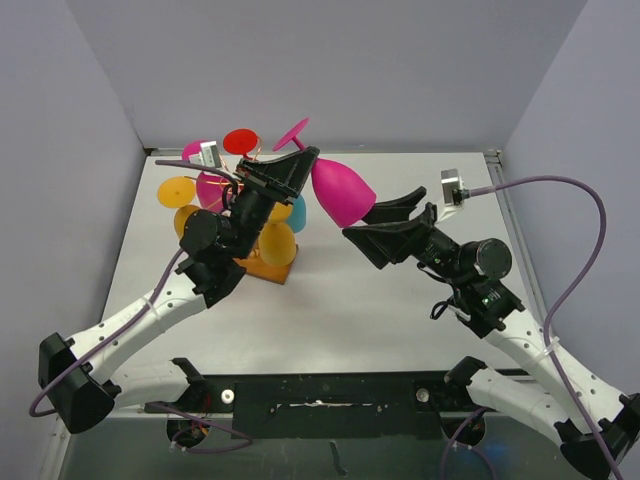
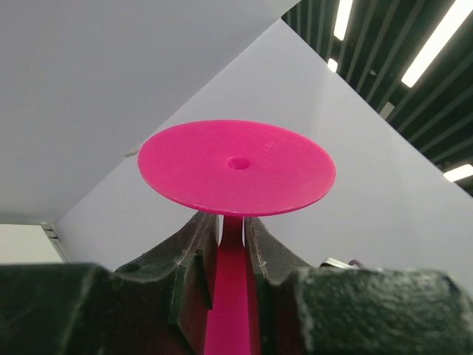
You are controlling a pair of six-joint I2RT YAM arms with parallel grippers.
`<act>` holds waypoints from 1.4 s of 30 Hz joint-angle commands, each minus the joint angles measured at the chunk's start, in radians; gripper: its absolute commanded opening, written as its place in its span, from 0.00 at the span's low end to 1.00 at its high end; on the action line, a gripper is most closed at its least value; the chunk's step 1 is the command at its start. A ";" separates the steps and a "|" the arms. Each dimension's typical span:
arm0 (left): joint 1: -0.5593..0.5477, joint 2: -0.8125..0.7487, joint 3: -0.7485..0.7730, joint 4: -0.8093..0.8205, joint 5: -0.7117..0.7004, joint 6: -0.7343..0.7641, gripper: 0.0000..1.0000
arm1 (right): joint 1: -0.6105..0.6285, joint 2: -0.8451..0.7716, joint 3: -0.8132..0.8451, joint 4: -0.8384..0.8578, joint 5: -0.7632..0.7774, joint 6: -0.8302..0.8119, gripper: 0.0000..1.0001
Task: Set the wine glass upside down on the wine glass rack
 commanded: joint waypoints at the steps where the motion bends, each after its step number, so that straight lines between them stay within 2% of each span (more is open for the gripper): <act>1: 0.004 -0.066 0.061 -0.029 0.008 0.133 0.00 | 0.003 -0.053 0.069 -0.150 0.125 -0.042 0.74; 4: 0.014 -0.099 0.044 -0.046 0.050 0.161 0.00 | 0.002 -0.070 0.125 -0.288 0.245 -0.072 0.78; 9: 0.018 -0.153 0.062 -0.121 0.148 0.224 0.00 | 0.002 -0.049 0.234 -0.422 0.281 -0.110 0.79; 14: 0.020 -0.204 0.119 -0.288 0.241 0.318 0.00 | 0.002 -0.003 0.326 -0.476 0.253 -0.116 0.79; 20: 0.020 -0.274 0.180 -0.532 0.270 0.467 0.00 | 0.001 0.097 0.471 -0.527 0.194 -0.116 0.79; 24: 0.020 -0.340 0.182 -0.710 0.235 0.576 0.00 | 0.003 0.168 0.542 -0.528 0.106 -0.076 0.78; 30: 0.020 -0.437 0.183 -0.915 0.177 0.689 0.00 | 0.004 0.271 0.589 -0.442 -0.043 0.131 0.72; 35: 0.020 -0.517 0.142 -0.990 0.111 0.734 0.00 | 0.026 0.345 0.611 -0.377 -0.121 0.253 0.66; 42: 0.018 -0.594 0.071 -1.027 0.092 0.822 0.00 | 0.132 0.451 0.684 -0.400 -0.108 0.270 0.62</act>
